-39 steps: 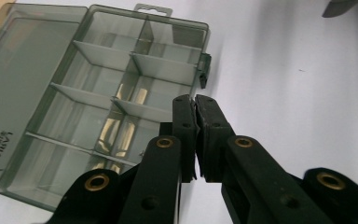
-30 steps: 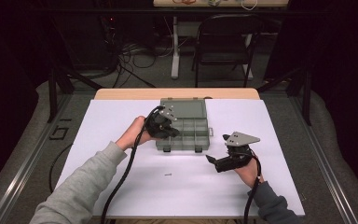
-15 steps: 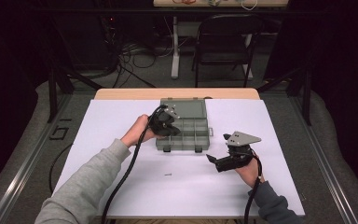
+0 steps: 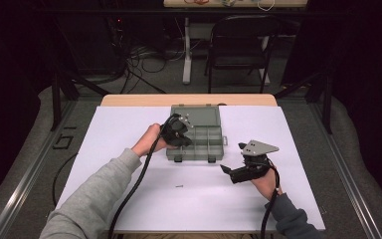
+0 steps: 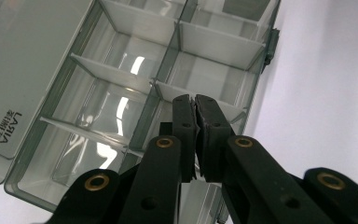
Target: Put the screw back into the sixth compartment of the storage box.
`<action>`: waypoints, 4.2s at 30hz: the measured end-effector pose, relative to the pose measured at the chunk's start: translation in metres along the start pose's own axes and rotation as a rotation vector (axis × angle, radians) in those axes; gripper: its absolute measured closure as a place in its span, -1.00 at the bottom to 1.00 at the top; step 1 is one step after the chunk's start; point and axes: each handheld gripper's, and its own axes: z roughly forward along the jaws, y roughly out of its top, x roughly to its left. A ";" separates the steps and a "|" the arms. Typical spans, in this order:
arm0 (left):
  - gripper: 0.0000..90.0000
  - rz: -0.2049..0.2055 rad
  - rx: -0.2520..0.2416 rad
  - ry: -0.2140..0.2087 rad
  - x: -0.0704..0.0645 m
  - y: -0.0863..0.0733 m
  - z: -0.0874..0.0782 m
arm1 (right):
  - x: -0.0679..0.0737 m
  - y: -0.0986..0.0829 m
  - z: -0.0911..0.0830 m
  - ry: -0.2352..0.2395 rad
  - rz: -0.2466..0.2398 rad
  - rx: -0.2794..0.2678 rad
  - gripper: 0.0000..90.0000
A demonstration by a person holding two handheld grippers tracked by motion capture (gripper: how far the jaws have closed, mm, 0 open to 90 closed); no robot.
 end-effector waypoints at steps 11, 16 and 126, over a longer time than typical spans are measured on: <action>0.94 -0.014 0.034 -0.004 0.003 -0.003 0.007 | 0.000 0.000 0.000 0.001 0.001 -0.001 -0.99; 0.94 -0.029 0.042 -0.008 0.004 -0.005 0.011 | 0.000 0.000 0.000 0.001 0.000 0.000 -0.99; -0.85 0.035 -0.002 -0.025 -0.080 -0.073 0.005 | 0.000 -0.001 0.001 0.008 -0.002 0.003 -0.99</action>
